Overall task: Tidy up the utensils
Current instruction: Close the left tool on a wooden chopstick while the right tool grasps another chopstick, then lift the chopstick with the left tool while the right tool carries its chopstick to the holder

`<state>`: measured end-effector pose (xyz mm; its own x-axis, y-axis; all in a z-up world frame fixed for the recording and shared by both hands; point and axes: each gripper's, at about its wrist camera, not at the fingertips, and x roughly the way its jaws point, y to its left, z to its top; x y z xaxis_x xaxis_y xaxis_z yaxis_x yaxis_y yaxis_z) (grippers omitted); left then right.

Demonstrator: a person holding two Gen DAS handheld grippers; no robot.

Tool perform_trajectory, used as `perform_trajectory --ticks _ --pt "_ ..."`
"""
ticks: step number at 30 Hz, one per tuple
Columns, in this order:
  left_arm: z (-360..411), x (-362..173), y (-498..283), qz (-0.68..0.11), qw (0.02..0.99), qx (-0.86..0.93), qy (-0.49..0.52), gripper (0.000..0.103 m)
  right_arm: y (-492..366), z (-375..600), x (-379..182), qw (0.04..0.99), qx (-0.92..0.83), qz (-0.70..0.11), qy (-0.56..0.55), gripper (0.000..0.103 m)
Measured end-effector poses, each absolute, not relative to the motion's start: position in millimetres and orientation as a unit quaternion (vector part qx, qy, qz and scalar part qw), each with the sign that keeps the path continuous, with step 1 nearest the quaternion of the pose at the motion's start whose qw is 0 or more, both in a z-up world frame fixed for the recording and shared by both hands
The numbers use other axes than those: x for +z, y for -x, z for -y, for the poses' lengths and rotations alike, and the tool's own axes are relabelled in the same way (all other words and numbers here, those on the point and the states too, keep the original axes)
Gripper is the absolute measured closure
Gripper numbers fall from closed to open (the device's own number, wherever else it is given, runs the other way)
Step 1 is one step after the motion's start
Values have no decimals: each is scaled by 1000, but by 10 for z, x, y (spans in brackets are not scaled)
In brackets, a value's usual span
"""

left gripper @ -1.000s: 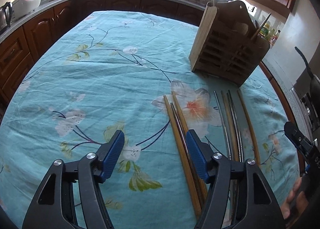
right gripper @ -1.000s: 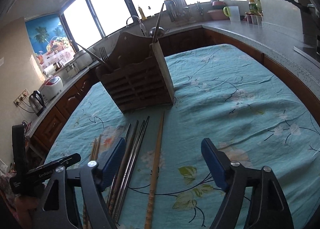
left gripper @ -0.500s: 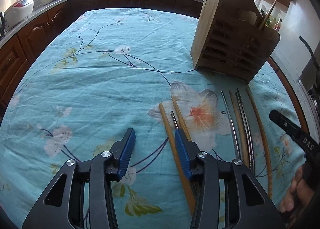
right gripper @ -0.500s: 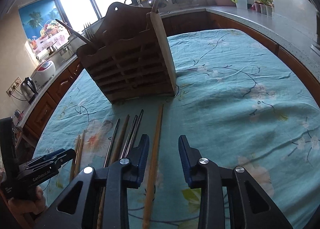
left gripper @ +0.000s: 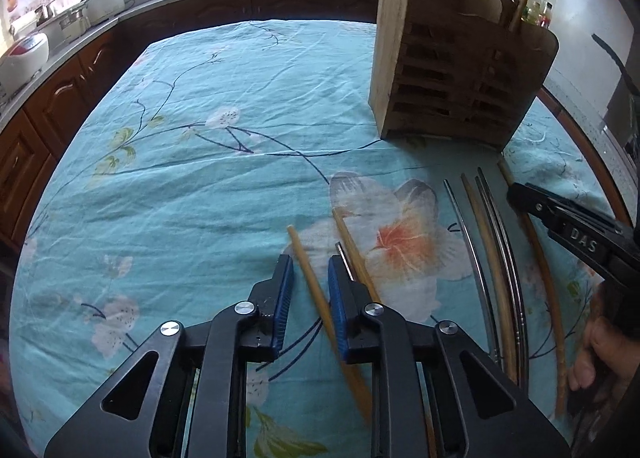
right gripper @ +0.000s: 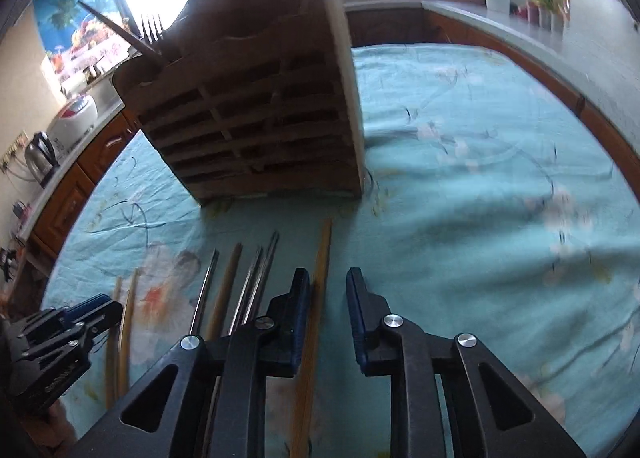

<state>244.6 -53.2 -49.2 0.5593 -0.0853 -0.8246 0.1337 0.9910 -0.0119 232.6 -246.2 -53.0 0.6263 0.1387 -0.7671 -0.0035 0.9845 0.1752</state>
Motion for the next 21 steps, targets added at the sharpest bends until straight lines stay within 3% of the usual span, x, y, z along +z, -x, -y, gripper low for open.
perform_trajectory --ticks 4,6,13,21 --pt "612 -499 -2464 -461 884 -64 -35 96 -2444 2326 -537 901 35 -431 -36 83" --pt "606 -507 -2457 -458 886 -68 -29 98 -2469 2308 -540 901 34 -431 -28 96" --pt "438 -403 -2353 -458 883 -96 27 99 -2310 2443 -409 904 59 -417 -79 98" --pt "264 88 -2075 -418 895 -137 77 99 -1907 2555 86 920 91 -363 -115 98"
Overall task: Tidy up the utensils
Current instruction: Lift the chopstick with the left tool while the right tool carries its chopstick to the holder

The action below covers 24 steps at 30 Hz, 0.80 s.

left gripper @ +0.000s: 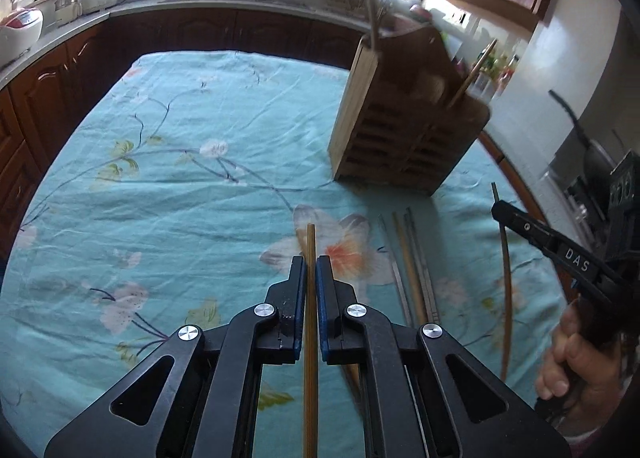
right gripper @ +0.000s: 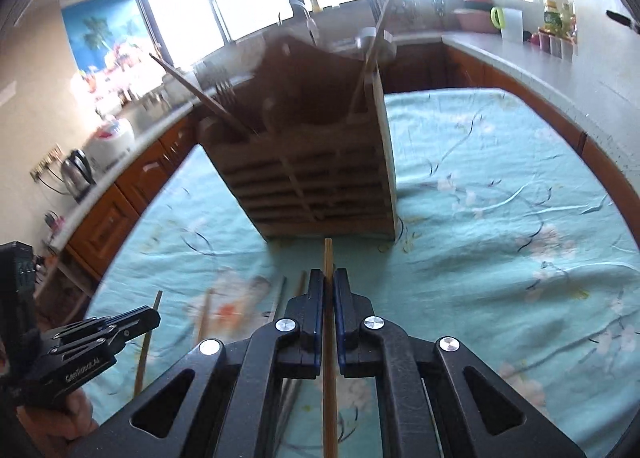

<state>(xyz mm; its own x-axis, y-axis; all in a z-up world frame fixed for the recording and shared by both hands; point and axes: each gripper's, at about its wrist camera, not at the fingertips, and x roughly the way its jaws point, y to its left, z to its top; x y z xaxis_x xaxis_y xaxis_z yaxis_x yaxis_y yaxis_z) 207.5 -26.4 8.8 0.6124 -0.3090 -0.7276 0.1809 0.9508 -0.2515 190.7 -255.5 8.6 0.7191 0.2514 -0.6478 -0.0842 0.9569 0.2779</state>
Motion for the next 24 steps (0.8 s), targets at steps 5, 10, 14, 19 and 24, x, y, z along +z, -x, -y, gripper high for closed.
perform_trajectory --ticks 5,10,14,19,24 --pt "219 446 -1901 -383 907 -154 85 99 -1641 2572 398 931 102 -328 -127 98" --pt "182 808 -1733 -344 919 -169 88 99 -1441 2635 683 940 107 -293 -135 98" --pt "157 1004 -1661 -323 925 -178 91 99 -1340 2696 880 947 108 -267 -140 98" --pt "140 1096 -1633 -310 927 -183 103 99 -1275 2769 1016 951 108 -254 -138 98" --pt "161 1130 -1643 -305 928 -185 108 99 -1257 2843 1062 952 104 -248 -144 98"
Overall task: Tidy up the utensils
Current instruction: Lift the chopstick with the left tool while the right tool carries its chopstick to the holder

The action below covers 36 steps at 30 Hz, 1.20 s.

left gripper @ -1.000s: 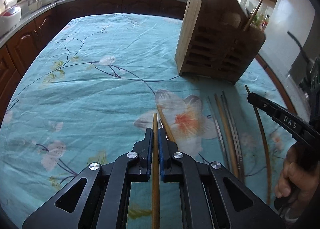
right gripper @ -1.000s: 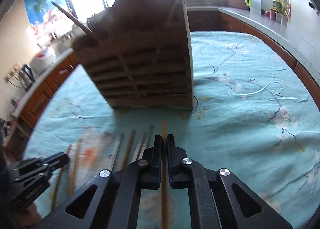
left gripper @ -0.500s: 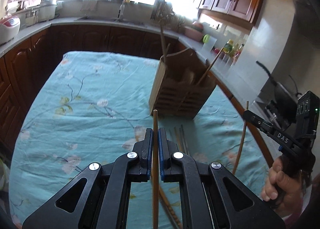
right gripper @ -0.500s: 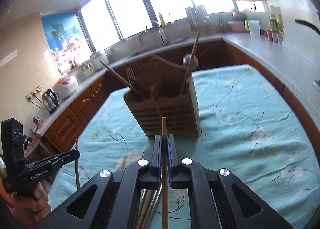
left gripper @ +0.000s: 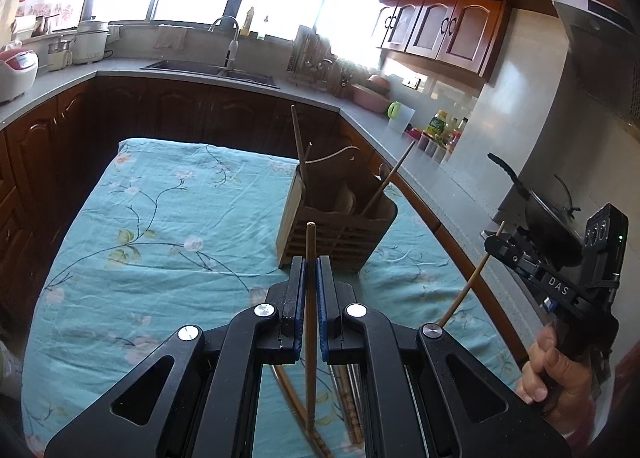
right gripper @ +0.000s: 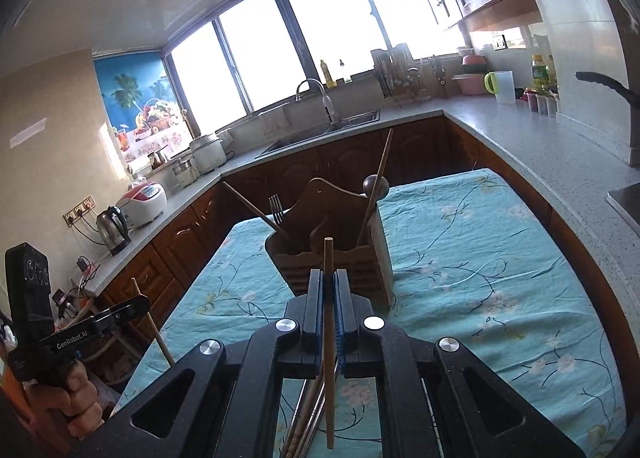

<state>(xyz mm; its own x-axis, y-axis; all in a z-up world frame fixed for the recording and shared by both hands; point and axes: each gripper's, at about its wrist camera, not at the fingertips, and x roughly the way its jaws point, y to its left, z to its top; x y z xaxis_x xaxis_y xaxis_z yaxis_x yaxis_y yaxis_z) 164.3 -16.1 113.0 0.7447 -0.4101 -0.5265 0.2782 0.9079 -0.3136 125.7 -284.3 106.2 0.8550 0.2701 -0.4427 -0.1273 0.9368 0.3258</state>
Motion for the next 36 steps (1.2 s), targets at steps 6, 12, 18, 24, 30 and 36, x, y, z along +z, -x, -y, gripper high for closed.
perform_trajectory --ticks 6,12,18,24,30,36 --pt "171 1229 -1675 -291 932 -186 111 99 -1243 2879 1123 955 102 -236 -148 98" --pt "180 1314 -1765 -276 936 -186 118 99 -1302 2933 1186 957 96 -225 -155 98" --pt "210 1501 -1931 -250 942 -185 124 99 -1400 3012 1305 962 86 -203 -161 98" --pt "255 1801 -2228 -207 952 -177 138 99 -1605 3126 1545 968 71 -168 -171 98" --pt "320 2102 -2605 -158 965 -151 146 99 -1899 3212 1872 975 55 -118 -179 98" --pt "389 2156 -2979 -130 972 -120 155 99 -2297 3265 1997 976 41 -95 -189 98"
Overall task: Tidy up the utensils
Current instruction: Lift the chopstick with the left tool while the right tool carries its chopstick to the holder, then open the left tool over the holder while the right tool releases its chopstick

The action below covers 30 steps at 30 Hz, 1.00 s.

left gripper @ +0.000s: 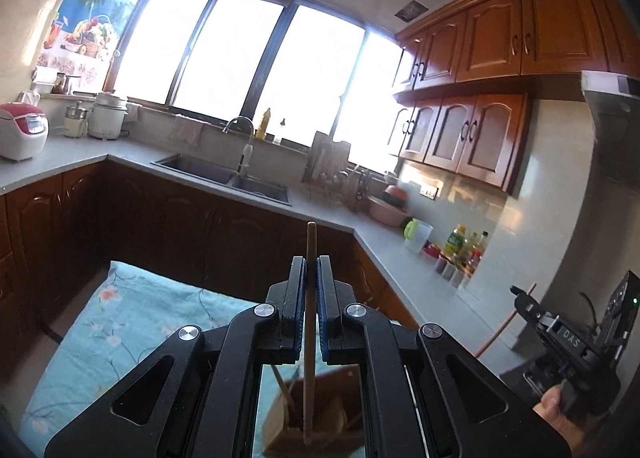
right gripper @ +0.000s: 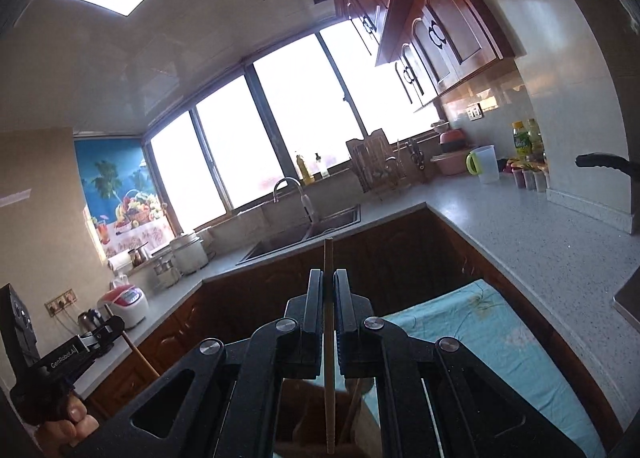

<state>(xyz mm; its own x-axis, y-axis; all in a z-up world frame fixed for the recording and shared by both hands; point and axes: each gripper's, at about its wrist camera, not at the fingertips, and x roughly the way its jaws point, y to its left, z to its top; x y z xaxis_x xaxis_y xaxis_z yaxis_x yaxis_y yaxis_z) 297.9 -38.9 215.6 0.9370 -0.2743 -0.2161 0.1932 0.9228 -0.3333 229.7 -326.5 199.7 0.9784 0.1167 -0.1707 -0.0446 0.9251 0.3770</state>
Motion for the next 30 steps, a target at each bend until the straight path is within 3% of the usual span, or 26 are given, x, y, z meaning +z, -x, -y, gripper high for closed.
perform_trajectory --ticks 15,30 --pt "546 1296 -3264 -182 966 -104 150 98 -2659 3155 1182 971 44 -143 -187 98" --pt "699 1147 -3233 -212 963 -122 118 98 -2741 3103 1064 965 46 -188 -176 97"
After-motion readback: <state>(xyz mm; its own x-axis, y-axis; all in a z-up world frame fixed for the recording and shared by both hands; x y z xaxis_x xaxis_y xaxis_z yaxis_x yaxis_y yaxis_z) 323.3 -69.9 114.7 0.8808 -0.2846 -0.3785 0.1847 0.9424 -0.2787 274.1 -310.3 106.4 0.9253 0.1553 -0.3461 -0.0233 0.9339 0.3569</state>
